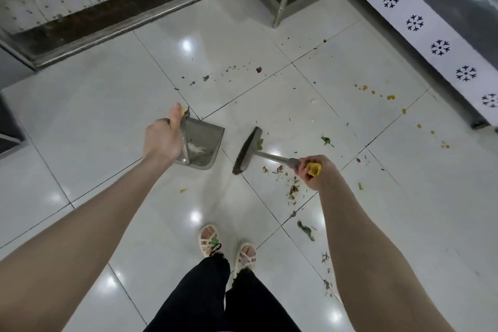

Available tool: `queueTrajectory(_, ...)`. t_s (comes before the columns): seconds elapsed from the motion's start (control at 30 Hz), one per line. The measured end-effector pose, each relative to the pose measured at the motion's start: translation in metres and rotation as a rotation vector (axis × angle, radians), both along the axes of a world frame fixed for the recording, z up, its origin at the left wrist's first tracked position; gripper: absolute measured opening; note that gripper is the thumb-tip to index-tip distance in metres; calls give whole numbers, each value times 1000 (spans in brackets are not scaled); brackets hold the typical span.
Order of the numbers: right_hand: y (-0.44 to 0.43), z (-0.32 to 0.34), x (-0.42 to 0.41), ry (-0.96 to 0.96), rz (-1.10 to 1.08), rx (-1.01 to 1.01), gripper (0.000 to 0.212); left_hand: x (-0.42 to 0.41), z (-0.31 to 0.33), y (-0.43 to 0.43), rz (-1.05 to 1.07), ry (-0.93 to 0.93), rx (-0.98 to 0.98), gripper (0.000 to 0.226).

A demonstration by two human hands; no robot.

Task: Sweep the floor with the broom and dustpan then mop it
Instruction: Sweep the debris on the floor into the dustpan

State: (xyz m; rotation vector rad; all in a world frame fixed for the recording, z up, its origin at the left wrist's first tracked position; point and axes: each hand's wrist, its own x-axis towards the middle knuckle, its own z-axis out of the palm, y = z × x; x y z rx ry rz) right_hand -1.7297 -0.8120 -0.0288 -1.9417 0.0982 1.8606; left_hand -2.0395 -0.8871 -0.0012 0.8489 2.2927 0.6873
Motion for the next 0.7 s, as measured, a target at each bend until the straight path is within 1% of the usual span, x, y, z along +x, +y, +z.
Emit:
queueTrajectory(0.13, 13, 10, 22, -34, -22, -22, 11, 5, -7, 28, -67, -3, 3, 79)
queueTrajectory(0.23, 29, 16, 21, -79, -27, -4, 5, 8, -4, 54, -82, -35, 10, 80)
queueTrajectory(0.33, 51, 22, 18, -98, -8, 30, 15, 7, 1, 76, -77, -52, 37, 80)
queueTrajectory(0.43, 76, 30, 10, -58, 58, 57, 14, 0, 5, 92, -57, -87, 70, 80)
queueTrajectory(0.53, 113, 40, -7, -2, 135, 63, 3, -7, 13, 117, -45, -85, 101, 77)
queueTrajectory(0.7, 166, 49, -45, 35, 182, 84, 8, -26, 29, 157, 8, -58, 124, 73)
